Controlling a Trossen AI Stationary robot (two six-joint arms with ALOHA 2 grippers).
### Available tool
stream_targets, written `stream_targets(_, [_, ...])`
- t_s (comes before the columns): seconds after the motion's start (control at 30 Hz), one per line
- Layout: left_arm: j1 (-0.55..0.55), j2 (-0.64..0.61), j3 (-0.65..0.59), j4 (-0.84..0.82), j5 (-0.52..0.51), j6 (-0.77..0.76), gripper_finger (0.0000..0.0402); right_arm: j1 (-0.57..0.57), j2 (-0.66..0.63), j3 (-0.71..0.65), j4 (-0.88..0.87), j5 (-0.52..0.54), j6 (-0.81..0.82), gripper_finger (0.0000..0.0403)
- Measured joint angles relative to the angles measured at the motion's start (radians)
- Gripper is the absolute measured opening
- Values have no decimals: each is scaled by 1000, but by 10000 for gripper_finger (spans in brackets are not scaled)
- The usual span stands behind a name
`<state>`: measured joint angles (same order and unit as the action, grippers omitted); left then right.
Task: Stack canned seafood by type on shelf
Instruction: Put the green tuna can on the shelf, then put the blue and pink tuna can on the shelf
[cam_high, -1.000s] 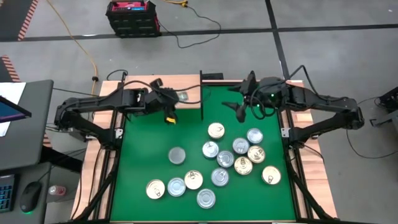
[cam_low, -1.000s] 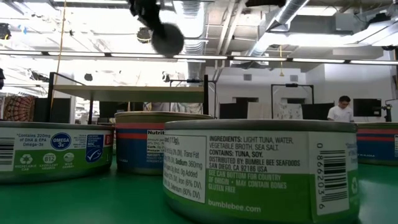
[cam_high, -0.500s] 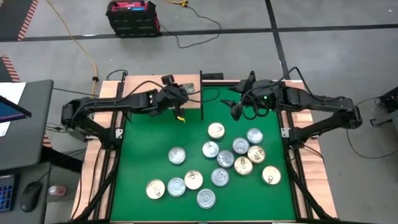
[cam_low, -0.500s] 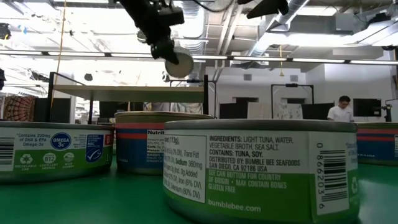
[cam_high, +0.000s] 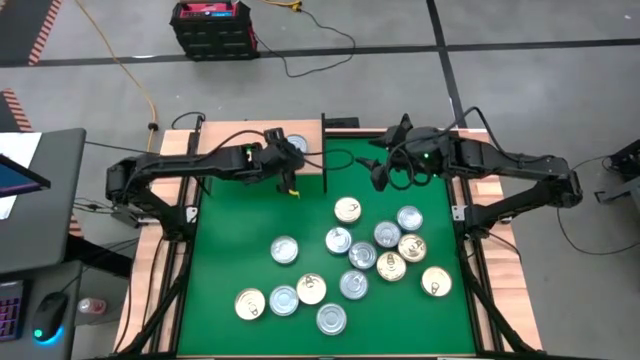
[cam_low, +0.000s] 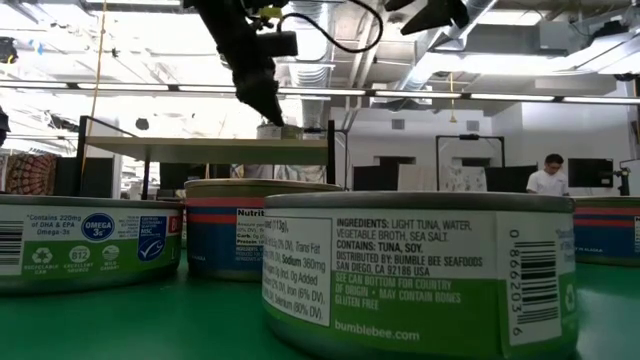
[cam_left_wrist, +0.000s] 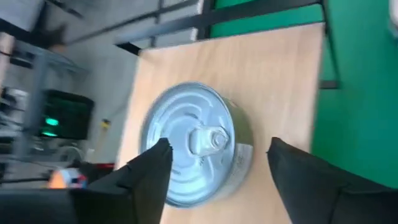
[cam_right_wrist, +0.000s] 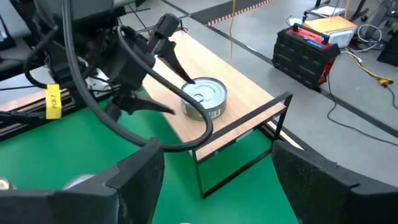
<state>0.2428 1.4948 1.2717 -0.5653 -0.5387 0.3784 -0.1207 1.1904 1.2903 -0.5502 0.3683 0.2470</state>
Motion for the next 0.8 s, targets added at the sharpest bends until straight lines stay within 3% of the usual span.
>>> stream_targets(0.13, [2,1,75,-96,32,-75,285,-2,0,0,-20,-21,30,320])
stream_targets(0.23, [-2,-22,141,-187,86,-168,289,-35,-3,0,-121,-117,72,320])
stream_targets(0.43, [-23,-113,137,-168,243,-363,290,-123,49,-32,-311,-289,86,310])
stream_targets(0.57, [-96,-188,51,-44,242,-420,290,-170,56,-130,-238,-405,89,300])
stream_targets(0.73, [-219,-269,-129,239,211,-532,290,-184,61,-303,-103,-472,156,290])
stream_targets(0.8, [-255,-287,-178,286,182,-608,290,-181,60,-338,-143,-481,188,289])
